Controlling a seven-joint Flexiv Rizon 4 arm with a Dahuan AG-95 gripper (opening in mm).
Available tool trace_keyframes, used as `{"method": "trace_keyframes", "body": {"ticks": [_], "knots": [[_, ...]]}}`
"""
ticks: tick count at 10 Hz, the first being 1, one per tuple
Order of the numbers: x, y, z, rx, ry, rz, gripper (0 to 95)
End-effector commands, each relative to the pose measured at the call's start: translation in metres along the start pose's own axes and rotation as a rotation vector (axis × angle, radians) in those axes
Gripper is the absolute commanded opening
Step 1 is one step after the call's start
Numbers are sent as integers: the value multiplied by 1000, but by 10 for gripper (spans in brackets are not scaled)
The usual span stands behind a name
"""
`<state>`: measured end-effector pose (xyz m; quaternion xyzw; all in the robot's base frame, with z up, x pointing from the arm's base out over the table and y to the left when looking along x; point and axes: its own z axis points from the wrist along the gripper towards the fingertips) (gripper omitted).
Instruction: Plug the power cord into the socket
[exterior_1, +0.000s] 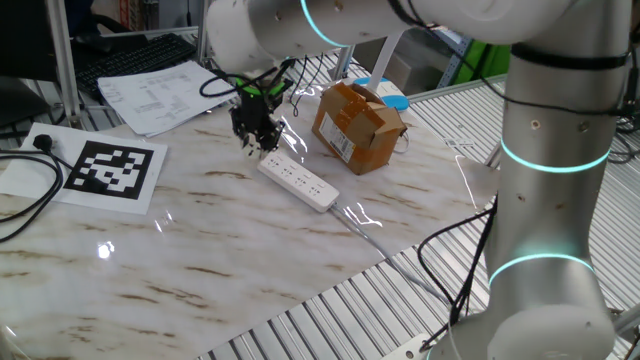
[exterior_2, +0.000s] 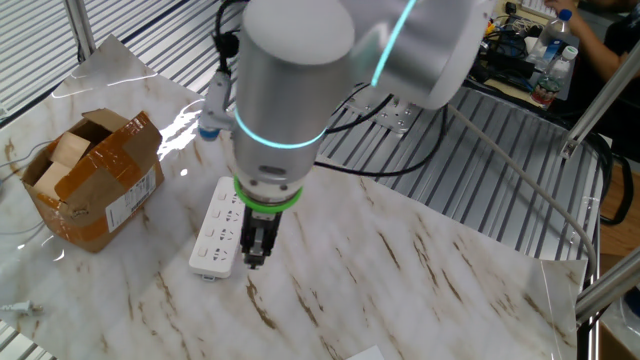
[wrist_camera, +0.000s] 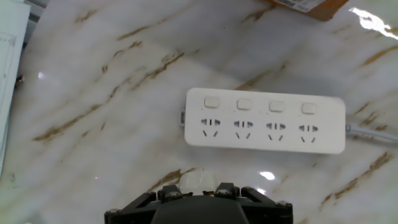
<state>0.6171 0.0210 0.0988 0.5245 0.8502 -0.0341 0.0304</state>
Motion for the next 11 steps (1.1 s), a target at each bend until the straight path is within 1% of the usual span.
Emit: {"method": "trace_keyframes", "body": {"ticks": [1, 2, 3, 4, 5, 6, 7, 8, 9, 10, 11], "knots": [[-8, -1, 0, 2, 0, 9, 0], [-17, -1, 3, 4, 0, 13, 0], [-25, -1, 5, 9, 6, 14, 0], [-33, -2, 5, 13, 20, 28, 0], [-37, -4, 4, 18, 36, 32, 0], [-38, -5, 4, 19, 46, 36, 0], [-39, -6, 3, 36, 69, 26, 0], [-40, -6, 3, 39, 76, 21, 0], [-43, -9, 3, 64, 87, -8, 0], [-46, -13, 0, 73, 99, -30, 0], [-46, -14, -1, 74, 100, -34, 0]]}}
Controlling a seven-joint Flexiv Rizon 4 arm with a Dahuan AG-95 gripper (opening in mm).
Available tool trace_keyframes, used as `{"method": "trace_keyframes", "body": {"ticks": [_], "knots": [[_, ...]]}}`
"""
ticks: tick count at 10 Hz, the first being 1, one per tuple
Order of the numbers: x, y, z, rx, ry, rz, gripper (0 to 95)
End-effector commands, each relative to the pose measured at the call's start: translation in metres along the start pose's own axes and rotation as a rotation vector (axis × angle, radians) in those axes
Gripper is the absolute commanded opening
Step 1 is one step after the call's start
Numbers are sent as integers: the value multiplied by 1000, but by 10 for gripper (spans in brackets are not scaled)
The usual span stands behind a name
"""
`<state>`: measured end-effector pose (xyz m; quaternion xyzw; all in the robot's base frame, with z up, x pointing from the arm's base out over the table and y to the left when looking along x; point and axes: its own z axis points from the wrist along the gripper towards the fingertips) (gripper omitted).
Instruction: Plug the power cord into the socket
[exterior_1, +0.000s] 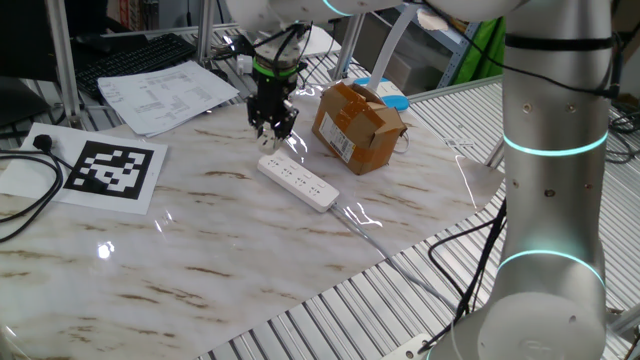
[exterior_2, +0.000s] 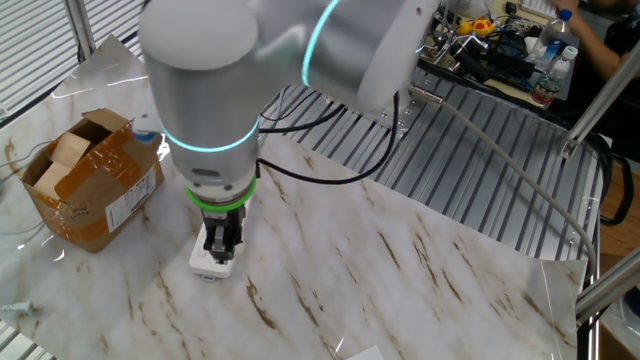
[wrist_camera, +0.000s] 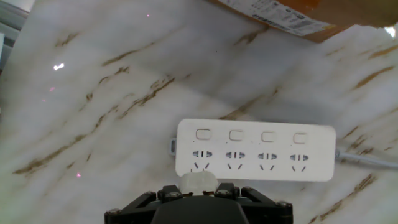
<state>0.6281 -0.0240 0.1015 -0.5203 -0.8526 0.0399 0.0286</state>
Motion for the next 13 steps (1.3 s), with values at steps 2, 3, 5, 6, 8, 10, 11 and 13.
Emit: {"method": "trace_keyframes", "body": {"ticks": [2, 3, 5, 6, 8, 10, 11, 13], "knots": [[-12, -15, 4, -19, 45, -38, 0], [-16, -17, 13, -30, 71, -9, 0], [-15, -18, 15, -25, 69, 32, 0], [-11, -20, 23, -30, 88, 79, 0], [-10, -19, 27, -24, 107, 100, 0], [-11, -18, 29, -17, 131, 133, 0], [-12, -17, 31, -19, 156, 143, 0], [-18, -15, 36, -14, 168, 127, 0]]}}
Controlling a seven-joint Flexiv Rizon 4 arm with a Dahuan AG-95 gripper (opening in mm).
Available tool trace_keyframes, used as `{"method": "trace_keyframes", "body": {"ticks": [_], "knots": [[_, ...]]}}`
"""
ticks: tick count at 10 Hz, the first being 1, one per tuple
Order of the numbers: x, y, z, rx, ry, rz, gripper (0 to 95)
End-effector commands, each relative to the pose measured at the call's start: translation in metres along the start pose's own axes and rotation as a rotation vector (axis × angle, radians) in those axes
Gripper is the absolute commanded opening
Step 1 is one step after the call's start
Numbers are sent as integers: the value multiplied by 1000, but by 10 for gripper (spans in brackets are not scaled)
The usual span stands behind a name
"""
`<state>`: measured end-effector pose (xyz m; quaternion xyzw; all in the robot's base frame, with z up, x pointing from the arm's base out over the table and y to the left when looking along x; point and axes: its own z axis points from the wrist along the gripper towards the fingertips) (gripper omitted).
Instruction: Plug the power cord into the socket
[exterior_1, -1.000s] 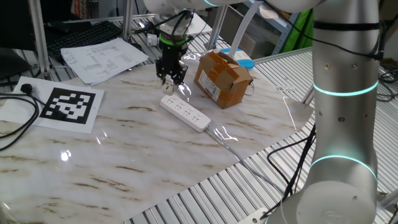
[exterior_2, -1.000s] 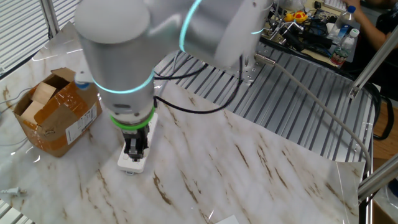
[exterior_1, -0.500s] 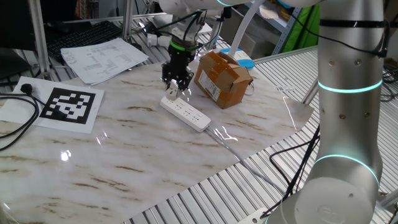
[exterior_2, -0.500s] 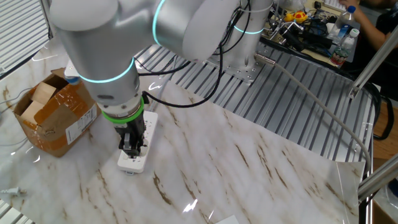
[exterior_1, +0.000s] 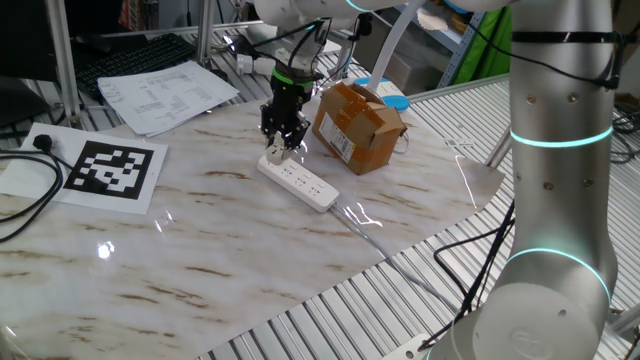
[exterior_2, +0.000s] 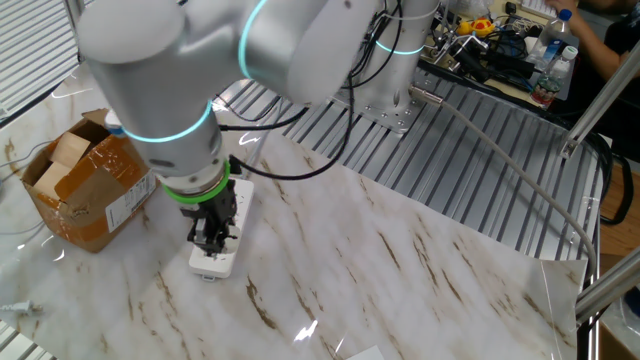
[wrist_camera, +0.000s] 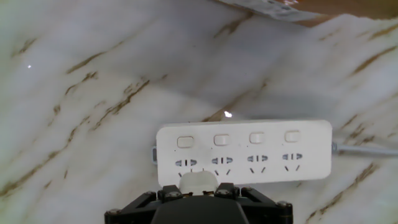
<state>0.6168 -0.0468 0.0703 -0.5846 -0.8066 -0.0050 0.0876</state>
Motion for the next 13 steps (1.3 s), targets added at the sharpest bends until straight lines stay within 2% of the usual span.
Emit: {"method": "trace_keyframes", "body": {"ticks": [1, 3, 5, 7, 9, 10, 13], "knots": [[-3, 2, 2, 5, 9, -24, 0], [1, 5, -5, 15, 14, 10, 0], [8, 5, -12, 6, 30, 38, 0], [13, 8, -18, 7, 26, 30, 0], [14, 11, -21, 15, 40, 34, 0], [12, 16, -24, 25, 33, 10, 0], [9, 23, -28, 32, 30, -11, 0]]}}
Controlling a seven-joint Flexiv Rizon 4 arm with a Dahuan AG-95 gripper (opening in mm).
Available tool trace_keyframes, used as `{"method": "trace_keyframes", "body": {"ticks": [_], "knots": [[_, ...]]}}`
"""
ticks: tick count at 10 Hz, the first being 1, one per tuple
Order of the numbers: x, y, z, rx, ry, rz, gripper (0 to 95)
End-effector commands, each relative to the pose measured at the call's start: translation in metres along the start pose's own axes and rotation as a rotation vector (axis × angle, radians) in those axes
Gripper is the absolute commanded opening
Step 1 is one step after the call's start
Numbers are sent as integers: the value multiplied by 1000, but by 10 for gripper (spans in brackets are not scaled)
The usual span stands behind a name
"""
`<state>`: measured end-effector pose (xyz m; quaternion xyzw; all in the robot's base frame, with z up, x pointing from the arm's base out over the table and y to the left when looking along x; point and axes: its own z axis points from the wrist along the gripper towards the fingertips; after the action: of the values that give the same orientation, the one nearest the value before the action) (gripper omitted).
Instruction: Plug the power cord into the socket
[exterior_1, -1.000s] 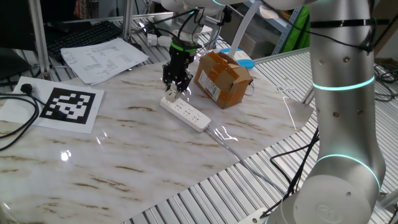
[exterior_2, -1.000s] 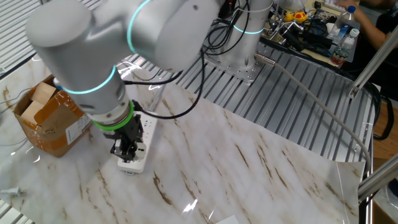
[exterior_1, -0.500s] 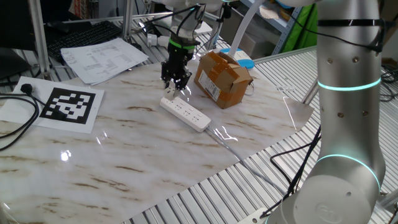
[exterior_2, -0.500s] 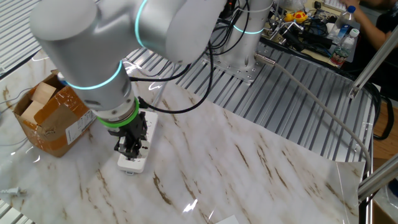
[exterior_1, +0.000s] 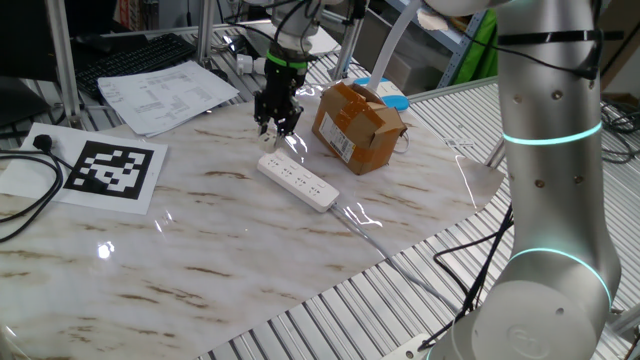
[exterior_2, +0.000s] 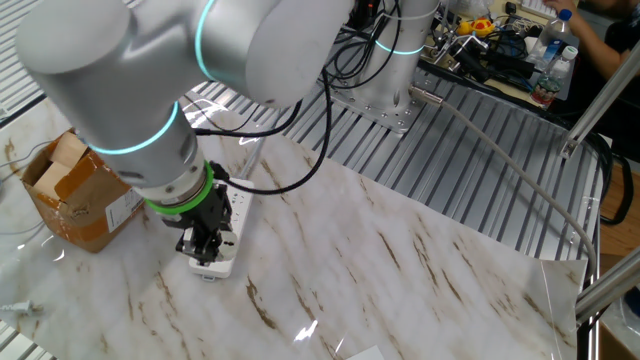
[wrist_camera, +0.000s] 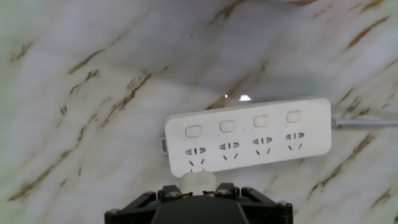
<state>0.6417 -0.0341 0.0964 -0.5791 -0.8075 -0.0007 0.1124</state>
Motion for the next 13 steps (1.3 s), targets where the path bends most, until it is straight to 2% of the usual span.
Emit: {"method": "trace_keyframes", "body": {"ticks": [1, 4, 8, 13], "knots": [[1, -2, 0, -8, -3, -2, 0], [2, -3, 3, -12, 6, 8, 0], [2, -6, 8, -22, 2, -38, 0], [0, -10, 13, -37, -18, -84, 0]]}}
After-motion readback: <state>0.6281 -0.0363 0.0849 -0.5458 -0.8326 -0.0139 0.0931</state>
